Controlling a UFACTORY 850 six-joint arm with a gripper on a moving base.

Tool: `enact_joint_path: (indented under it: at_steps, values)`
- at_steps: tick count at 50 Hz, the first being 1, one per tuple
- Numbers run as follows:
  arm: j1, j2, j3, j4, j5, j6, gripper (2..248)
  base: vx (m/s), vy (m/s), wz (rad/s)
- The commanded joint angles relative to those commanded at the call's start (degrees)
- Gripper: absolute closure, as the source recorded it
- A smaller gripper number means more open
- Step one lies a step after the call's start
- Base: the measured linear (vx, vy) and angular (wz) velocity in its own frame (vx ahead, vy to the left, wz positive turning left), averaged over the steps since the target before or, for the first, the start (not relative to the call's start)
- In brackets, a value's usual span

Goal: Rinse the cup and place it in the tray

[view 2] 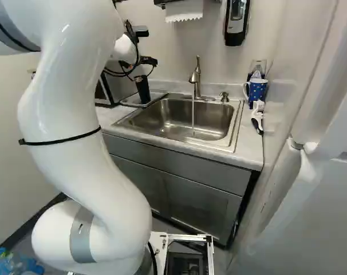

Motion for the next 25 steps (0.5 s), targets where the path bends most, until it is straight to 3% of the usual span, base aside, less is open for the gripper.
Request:
enact_joint_path:
  at_steps: [25]
  values:
    - [-3.20, 2.47, -0.23, -1.63, -3.50, 0.00, 3, 0.000, 0.000, 0.000]
